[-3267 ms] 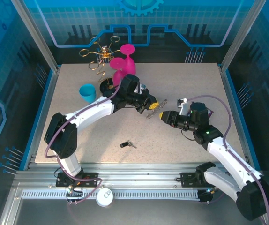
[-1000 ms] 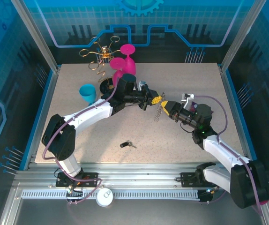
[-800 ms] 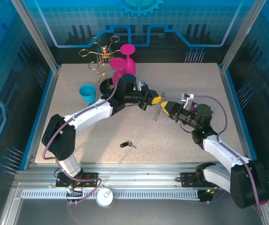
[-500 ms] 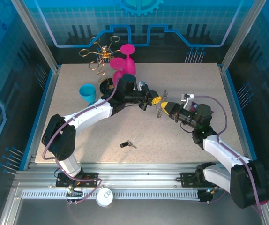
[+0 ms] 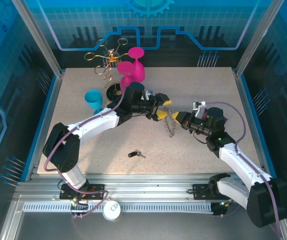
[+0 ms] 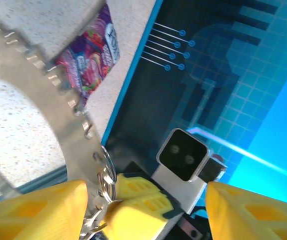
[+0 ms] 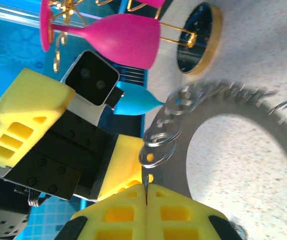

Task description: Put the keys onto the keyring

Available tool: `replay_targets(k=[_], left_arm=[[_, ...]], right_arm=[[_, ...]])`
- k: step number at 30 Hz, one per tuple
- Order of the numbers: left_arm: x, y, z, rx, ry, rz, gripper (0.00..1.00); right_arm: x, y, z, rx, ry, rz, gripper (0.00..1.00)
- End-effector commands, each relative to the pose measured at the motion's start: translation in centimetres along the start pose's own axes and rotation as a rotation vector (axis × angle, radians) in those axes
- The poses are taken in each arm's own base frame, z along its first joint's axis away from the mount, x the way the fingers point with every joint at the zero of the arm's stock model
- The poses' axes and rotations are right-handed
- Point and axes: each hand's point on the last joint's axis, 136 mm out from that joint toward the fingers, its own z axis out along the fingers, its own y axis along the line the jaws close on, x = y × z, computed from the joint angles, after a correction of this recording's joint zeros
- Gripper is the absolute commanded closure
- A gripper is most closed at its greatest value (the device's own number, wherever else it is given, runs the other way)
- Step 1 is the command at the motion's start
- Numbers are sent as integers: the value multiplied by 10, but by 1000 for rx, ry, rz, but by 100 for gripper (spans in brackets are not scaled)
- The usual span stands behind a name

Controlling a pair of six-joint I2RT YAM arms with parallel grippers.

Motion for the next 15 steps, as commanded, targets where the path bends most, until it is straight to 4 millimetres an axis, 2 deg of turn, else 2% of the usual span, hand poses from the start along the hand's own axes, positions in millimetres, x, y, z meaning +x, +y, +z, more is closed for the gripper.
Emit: replay_targets(k=[1, 6, 8, 12, 15], left_arm=[[-11, 10, -17, -48, -88, 36, 33], [-26, 28, -34, -169, -181, 141, 31], [-30, 30, -43, -228, -215, 233, 31], [-37, 17, -60, -287, -272, 489, 33], [-40, 2, -72, -308, -305, 749, 34]], right_arm=[[6, -12, -8, 145, 35, -41, 100], [10, -16, -12, 294, 113, -137, 100], [6, -6, -13, 332, 141, -209, 100], [6, 9, -11, 360, 221, -384, 100], [12, 21, -10, 394, 315, -623, 100]])
